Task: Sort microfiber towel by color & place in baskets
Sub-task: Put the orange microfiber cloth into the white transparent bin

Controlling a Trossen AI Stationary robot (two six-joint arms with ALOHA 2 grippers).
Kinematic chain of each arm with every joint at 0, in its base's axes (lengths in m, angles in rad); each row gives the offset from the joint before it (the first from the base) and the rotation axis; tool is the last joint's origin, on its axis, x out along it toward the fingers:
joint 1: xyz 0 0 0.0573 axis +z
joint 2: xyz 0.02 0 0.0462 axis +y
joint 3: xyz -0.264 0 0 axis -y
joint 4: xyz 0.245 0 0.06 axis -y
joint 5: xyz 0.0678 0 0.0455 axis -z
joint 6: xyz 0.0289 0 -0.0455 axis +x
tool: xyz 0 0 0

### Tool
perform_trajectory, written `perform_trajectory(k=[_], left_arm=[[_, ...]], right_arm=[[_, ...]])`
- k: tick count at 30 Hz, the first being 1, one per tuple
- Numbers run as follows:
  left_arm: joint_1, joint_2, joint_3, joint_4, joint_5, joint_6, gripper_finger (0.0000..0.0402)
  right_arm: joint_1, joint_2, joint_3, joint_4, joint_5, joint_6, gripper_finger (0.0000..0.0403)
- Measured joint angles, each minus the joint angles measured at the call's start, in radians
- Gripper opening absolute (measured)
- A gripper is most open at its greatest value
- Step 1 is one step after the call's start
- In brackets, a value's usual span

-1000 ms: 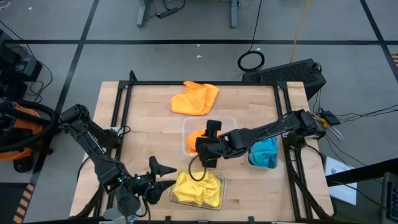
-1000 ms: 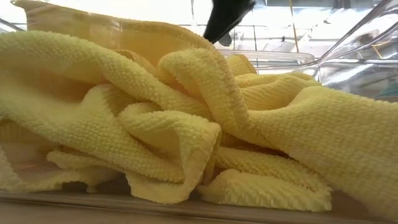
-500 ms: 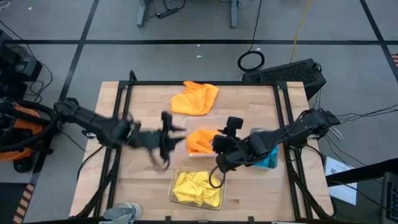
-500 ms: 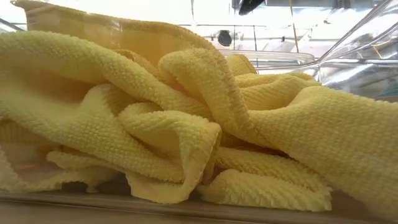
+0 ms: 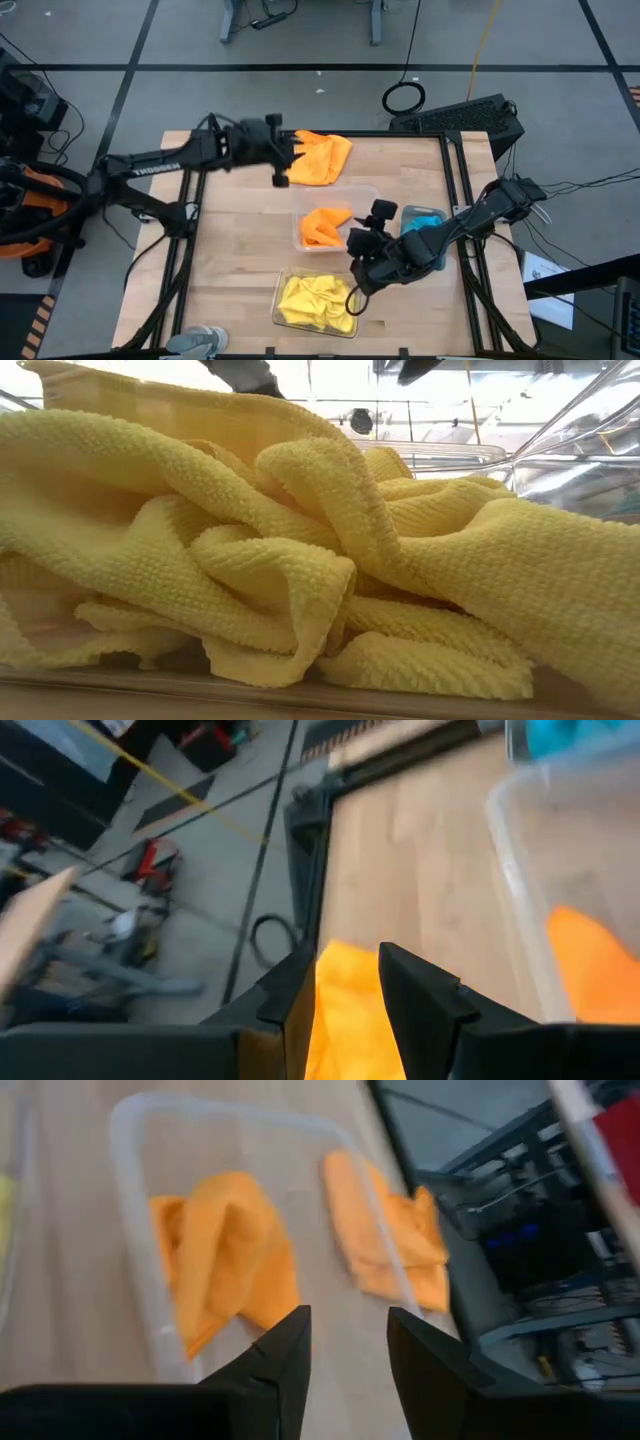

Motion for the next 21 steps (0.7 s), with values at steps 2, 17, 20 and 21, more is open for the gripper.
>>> perform_trajectory(k=[2, 17, 20, 21], left_arm=[[0.078, 0.002, 0.0, 0.047, 0.103, -0.025, 0.0121], [0.406, 0.215, 0.0, 0.065, 0.51, -0.112, 0.0206], [0.435, 0.277, 0.0, 0.063, 0.516, -0.116, 0.0254], [0.442, 0.297, 0.0, 0.063, 0.517, -0.125, 0.0268]], right_arm=[[0.0, 0.0, -0.015, 0.001, 0.033, 0.02, 0.0125], [0.015, 0.0, -0.031, 0.053, 0.046, 0.103, 0.0125], [0.019, 0.0, -0.031, 0.056, 0.05, 0.093, 0.0125], [0.019, 0.0, -0.031, 0.057, 0.051, 0.088, 0.0125]])
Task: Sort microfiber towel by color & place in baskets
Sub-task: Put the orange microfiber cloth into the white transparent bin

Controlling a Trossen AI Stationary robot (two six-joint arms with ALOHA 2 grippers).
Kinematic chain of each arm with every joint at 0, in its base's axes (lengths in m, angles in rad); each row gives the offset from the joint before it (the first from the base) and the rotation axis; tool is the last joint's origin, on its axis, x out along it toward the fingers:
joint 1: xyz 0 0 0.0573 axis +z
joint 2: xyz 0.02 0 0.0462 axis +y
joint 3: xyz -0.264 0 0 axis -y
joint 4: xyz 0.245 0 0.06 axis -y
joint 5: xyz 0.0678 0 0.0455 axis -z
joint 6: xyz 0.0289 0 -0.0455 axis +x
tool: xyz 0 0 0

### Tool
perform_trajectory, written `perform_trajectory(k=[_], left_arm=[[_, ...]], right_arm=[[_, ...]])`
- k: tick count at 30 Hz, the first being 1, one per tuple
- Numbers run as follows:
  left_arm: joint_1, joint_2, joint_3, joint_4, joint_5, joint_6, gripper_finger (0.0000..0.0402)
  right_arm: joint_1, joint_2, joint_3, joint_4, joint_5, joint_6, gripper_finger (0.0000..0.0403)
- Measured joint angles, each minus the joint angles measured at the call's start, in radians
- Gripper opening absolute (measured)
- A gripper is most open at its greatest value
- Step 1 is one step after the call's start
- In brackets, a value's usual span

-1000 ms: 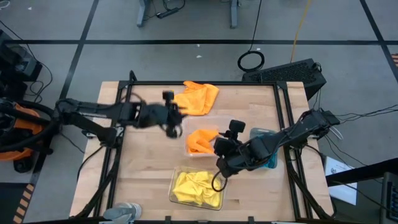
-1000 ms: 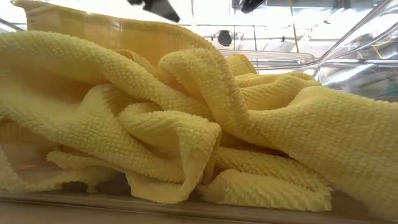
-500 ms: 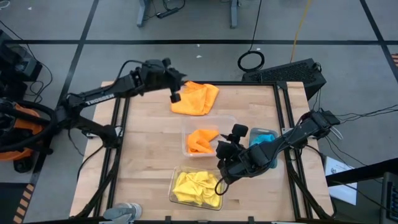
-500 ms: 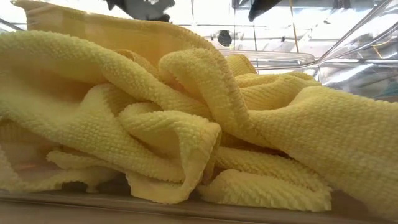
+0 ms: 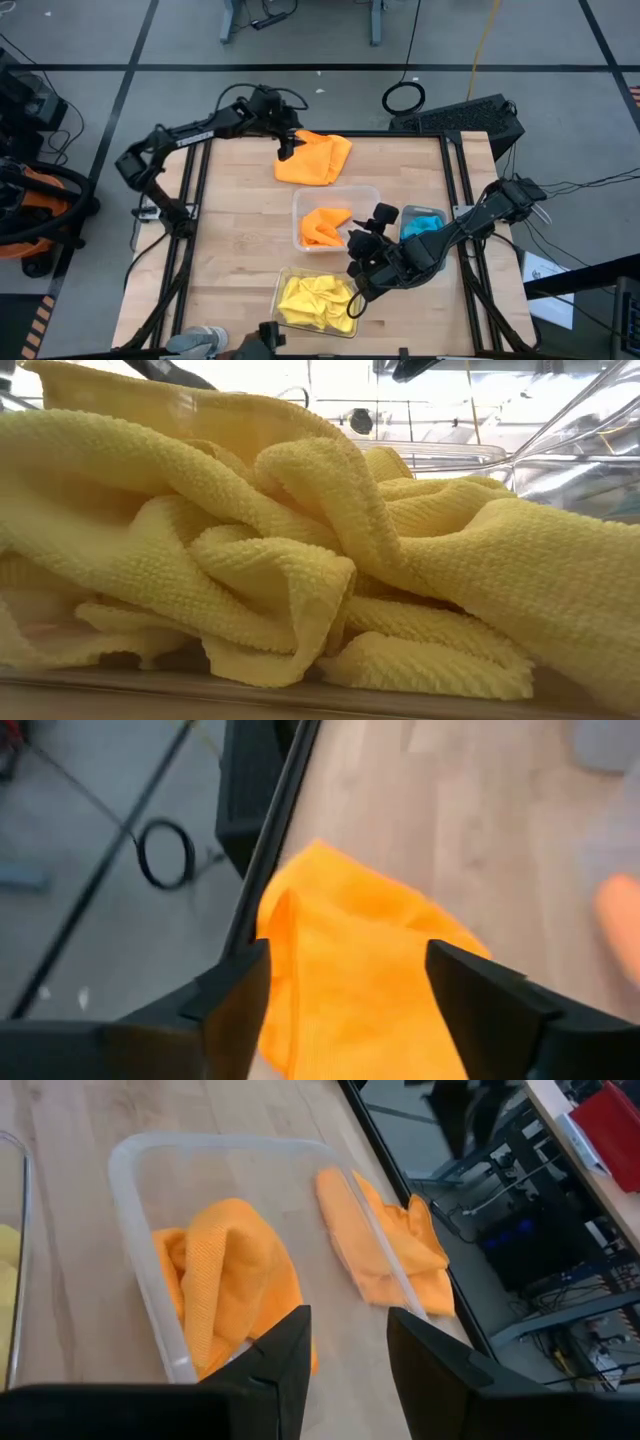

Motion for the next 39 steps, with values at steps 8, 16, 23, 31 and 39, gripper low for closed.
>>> perform_trajectory(k=[8, 16, 23, 31, 39], left_arm=[[-0.004, 0.113, 0.0, 0.002, -0.045, -0.193, 0.031], [-0.021, 0.189, 0.0, 0.003, -0.045, -0.186, 0.031], [-0.024, 0.25, 0.0, -0.001, -0.045, -0.186, 0.031], [-0.033, 0.321, 0.0, 0.0, -0.047, -0.152, 0.031], [-0.032, 0.343, 0.0, 0.0, -0.095, -0.158, 0.031]], right_arm=[[-0.001, 0.0, 0.0, 0.015, 0.001, -0.013, 0.0125], [-0.001, 0.0, 0.0, 0.022, 0.001, -0.016, 0.0125], [-0.001, 0.0, 0.0, 0.023, 0.001, -0.016, 0.0125], [-0.001, 0.0, 0.0, 0.043, 0.0, -0.017, 0.0125], [-0.001, 0.0, 0.0, 0.045, 0.0, -0.026, 0.0125]])
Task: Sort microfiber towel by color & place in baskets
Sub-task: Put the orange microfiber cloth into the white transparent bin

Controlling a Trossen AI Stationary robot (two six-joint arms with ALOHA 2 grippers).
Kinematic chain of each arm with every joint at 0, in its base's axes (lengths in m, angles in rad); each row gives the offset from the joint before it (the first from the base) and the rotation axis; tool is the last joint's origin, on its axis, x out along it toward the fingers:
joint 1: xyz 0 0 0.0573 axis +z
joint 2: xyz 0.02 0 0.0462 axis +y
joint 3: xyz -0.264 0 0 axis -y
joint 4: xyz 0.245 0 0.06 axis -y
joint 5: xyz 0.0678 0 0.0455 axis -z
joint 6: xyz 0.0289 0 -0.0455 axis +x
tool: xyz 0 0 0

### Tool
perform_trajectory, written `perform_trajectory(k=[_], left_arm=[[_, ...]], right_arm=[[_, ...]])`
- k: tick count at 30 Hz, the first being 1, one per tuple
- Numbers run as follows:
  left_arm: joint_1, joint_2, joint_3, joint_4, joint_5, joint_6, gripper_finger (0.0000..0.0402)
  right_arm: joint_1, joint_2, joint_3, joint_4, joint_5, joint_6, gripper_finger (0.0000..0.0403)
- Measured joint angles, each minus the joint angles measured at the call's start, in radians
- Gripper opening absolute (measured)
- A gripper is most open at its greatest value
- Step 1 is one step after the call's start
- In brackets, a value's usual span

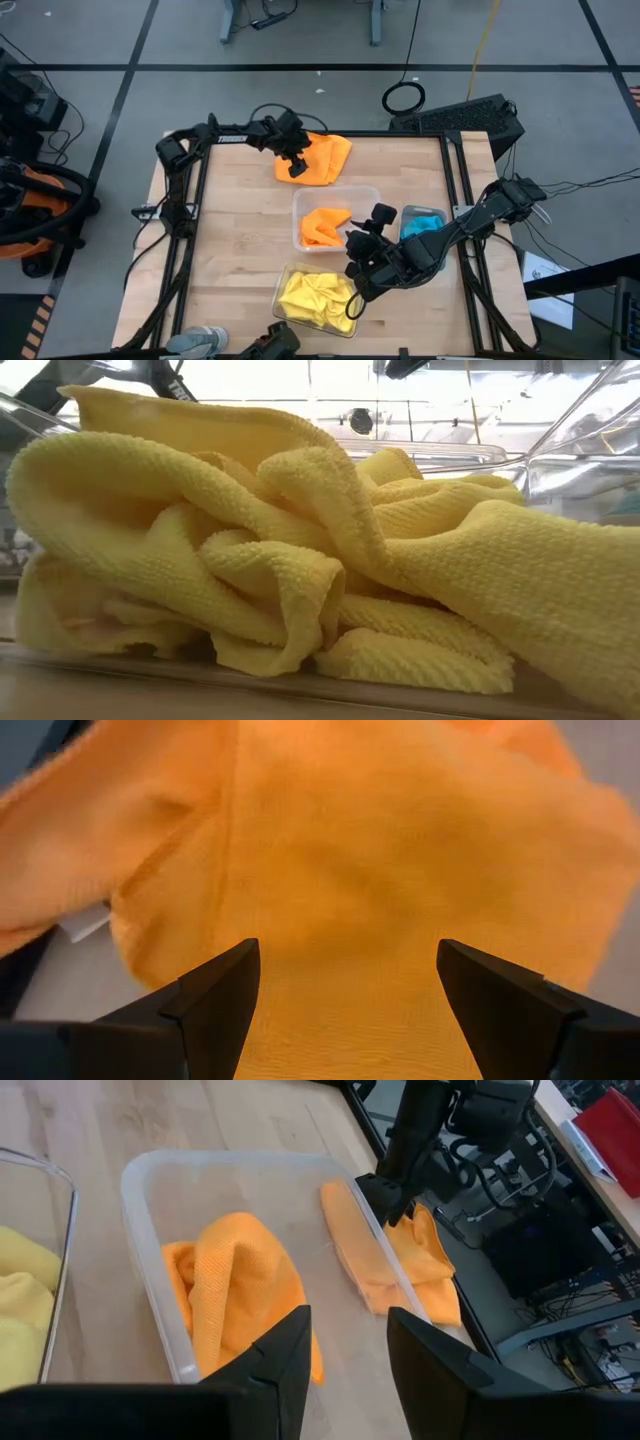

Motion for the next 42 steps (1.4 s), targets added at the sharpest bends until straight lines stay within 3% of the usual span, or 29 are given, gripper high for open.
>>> perform_trajectory(k=[5, 12, 16, 23, 29, 42], left_arm=[[0.0, 0.02, 0.001, -0.025, -0.007, 0.001, 0.0296], [0.003, 0.045, 0.003, -0.022, -0.059, 0.004, 0.0222], [0.013, 0.045, 0.003, -0.022, -0.053, 0.006, 0.0163], [0.019, 0.037, 0.001, -0.031, -0.052, 0.031, 0.0017], [0.021, -0.037, -0.004, -0.07, -0.059, 0.03, 0.0011], [-0.016, -0.414, -0.002, -0.189, -0.02, -0.002, 0.0006]], right_arm=[[0.0, 0.0, 0.0, 0.0, 0.0, 0.001, 0.0125], [0.0, 0.0, 0.0, 0.003, -0.003, 0.003, 0.0125], [0.0, 0.0, 0.0, 0.005, -0.004, 0.003, 0.0125], [0.0, 0.0, 0.0, 0.008, -0.004, 0.003, 0.0125], [0.0, 0.01, 0.001, 0.032, -0.001, -0.001, 0.0125], [-0.032, 0.027, -0.065, 0.248, 0.055, -0.18, 0.0125]])
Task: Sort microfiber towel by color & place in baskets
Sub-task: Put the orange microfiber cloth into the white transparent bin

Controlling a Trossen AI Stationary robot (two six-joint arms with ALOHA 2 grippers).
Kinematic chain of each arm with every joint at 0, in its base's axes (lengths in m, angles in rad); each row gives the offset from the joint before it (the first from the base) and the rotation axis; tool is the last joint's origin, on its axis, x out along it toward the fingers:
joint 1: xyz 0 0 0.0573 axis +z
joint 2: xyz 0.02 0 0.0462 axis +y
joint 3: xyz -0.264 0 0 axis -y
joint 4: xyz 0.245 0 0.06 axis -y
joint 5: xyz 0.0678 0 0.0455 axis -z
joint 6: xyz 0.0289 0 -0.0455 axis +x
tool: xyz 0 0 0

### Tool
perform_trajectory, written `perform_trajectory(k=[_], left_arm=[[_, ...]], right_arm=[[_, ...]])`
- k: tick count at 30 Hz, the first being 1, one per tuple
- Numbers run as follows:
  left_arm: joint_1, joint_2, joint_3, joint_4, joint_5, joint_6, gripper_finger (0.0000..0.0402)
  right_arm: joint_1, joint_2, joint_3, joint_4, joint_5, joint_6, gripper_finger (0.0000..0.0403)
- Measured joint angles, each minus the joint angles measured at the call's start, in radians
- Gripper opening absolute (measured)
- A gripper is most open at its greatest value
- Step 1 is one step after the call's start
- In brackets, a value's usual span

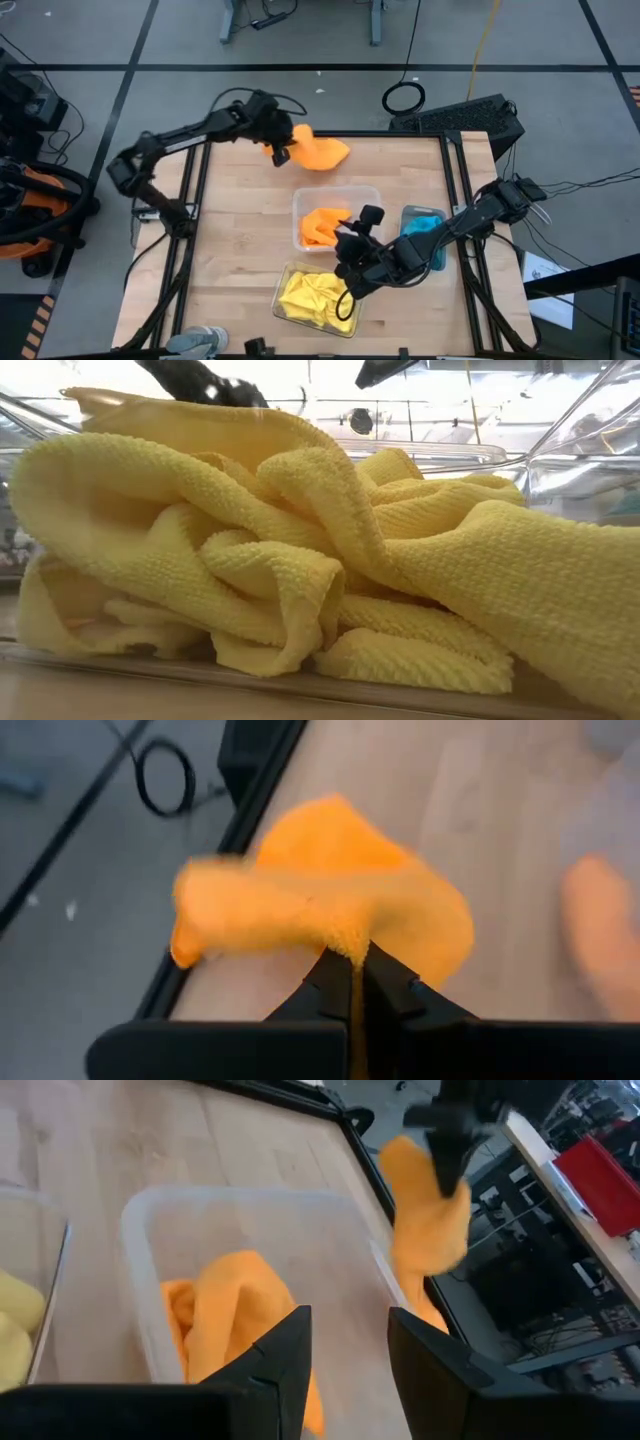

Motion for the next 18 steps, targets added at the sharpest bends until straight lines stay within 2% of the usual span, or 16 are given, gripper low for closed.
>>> perform_trajectory(k=[4, 9, 14, 18], left_arm=[[-0.034, -0.129, 0.001, -0.041, 0.037, -0.001, 0.0006], [-0.107, -0.255, 0.002, -0.078, 0.138, -0.031, 0.0006], [-0.228, -0.318, 0.002, -0.083, 0.153, -0.052, 0.0007], [-0.333, -0.347, 0.002, -0.072, 0.155, -0.053, 0.0007]], right_arm=[[-0.016, 0.0, 0.0, 0.047, 0.0, -0.043, 0.0125], [-0.037, 0.0, 0.0, 0.177, -0.008, -0.197, 0.0125], [-0.063, 0.0, 0.0, 0.348, -0.088, -0.386, 0.0125], [-0.107, -0.002, -0.015, 0.389, -0.13, -0.404, 0.0127]])
